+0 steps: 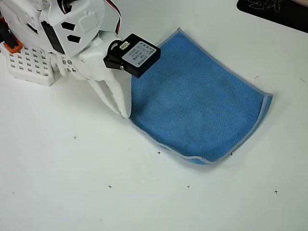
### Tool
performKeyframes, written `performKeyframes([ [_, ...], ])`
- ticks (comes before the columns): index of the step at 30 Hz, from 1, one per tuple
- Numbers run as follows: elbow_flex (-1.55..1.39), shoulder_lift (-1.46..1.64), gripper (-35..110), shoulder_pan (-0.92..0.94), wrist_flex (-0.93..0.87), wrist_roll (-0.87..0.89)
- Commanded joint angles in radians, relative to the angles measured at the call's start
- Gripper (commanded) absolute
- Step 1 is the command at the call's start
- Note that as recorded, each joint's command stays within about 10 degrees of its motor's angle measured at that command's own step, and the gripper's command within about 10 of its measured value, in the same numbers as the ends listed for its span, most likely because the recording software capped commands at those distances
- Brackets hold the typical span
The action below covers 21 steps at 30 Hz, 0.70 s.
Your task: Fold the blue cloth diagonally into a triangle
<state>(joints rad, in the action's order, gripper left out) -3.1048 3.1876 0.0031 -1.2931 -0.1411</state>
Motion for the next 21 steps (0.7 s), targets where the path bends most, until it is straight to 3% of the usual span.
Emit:
performKeyframes([
  [1, 0.072, 0.120, 11, 0.103, 0.175, -0.138],
  [10, 0.069, 0.121, 26, 0.103, 0.305, -0.135],
  [21, 0.072, 0.121, 26, 0.101, 0.299, -0.161],
])
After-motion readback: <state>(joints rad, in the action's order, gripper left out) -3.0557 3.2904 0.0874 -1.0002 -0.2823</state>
